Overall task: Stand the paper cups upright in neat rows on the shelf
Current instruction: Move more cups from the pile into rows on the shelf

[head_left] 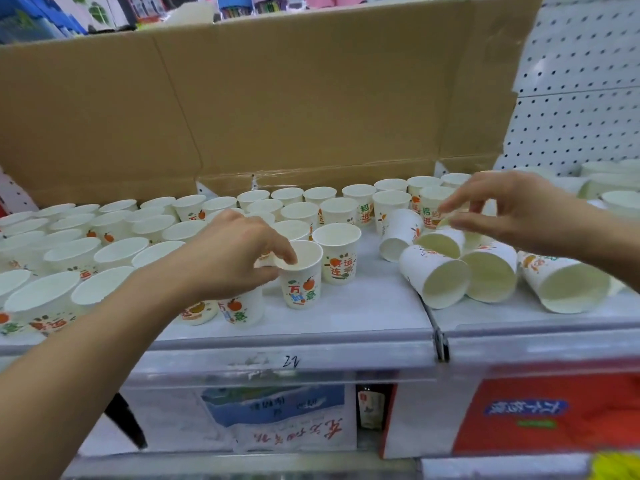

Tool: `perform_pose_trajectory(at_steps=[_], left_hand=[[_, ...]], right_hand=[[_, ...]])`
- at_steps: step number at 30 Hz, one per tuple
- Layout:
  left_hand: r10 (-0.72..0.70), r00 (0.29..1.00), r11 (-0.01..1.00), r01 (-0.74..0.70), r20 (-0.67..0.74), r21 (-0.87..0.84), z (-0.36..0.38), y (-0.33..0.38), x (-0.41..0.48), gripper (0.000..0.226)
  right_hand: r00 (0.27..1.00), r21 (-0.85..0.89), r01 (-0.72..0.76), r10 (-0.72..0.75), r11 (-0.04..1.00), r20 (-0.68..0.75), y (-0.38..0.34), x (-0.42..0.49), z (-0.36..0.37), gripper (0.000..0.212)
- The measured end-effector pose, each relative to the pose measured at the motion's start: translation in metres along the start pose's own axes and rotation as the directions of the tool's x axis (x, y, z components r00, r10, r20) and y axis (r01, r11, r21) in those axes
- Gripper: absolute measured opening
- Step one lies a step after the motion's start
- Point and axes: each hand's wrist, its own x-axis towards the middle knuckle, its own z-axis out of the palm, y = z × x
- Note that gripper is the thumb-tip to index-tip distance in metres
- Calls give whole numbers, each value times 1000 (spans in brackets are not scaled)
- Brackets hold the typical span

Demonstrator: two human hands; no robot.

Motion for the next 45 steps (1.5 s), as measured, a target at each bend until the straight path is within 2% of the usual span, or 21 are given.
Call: perform_pose_trajectory(at_steps=[3,7,9,11,14,17,20,25,29,32,34,36,38,39,40,42,45], left_hand=[[3,998,988,-14,-67,-154,-7,13,-1,25],[122,962,938,-192,-243,-288,1,64,14,25],[244,939,924,-301,-244,-234,14,95,27,32],[373,902,917,-394,-219,-62,30,115,43,53],[438,881,898,-421,-181,123,46,123,65,80],[471,869,880,-452,-152,145,50,127,79,89],[488,865,869,-469,-116,160,52,133,89,86],[437,890,891,-410,-128,194,58,141,96,81],[406,900,908,-378,-160,179,62,145,95,77],[359,913,930,-332,-194,158,63,146,92,72],[287,927,958,-285,-242,44,62,144,86,66],[132,953,963,-188,-272,-194,60,139,75,60],[-28,963,908,-88,-269,-409,59,130,64,55],[-85,960,883,-52,-268,-466,58,125,60,53],[-127,958,871,-17,-259,-491,57,120,56,50],[-173,962,871,50,-210,-489,55,112,49,47],[-173,973,893,89,-154,-442,52,107,40,45]], right_hand=[[998,17,-55,55,998,15,12,-19,-7,15],[995,8,-67,66,998,75,14,-32,1,15],[996,-70,-54,58,996,61,14,-29,5,24],[994,-202,-72,87,977,66,16,-20,4,37],[977,-385,-51,126,922,172,24,0,1,47],[949,-369,-2,118,930,292,34,23,1,49],[887,-336,48,114,941,447,41,41,8,55],[814,-282,198,3,939,581,49,56,25,54],[797,-248,247,-51,937,602,56,63,35,61],[801,-287,342,-118,895,587,60,67,45,56],[797,-271,388,-173,881,579,61,67,50,58],[796,-254,396,-192,882,575,60,67,54,61],[815,-214,348,-182,913,550,60,67,54,63],[831,-129,289,-182,949,526,60,67,52,62],[851,6,208,-184,978,493,60,68,50,59],[896,267,57,-168,962,412,61,69,46,56],[920,442,-43,-136,896,367,60,66,48,62]])
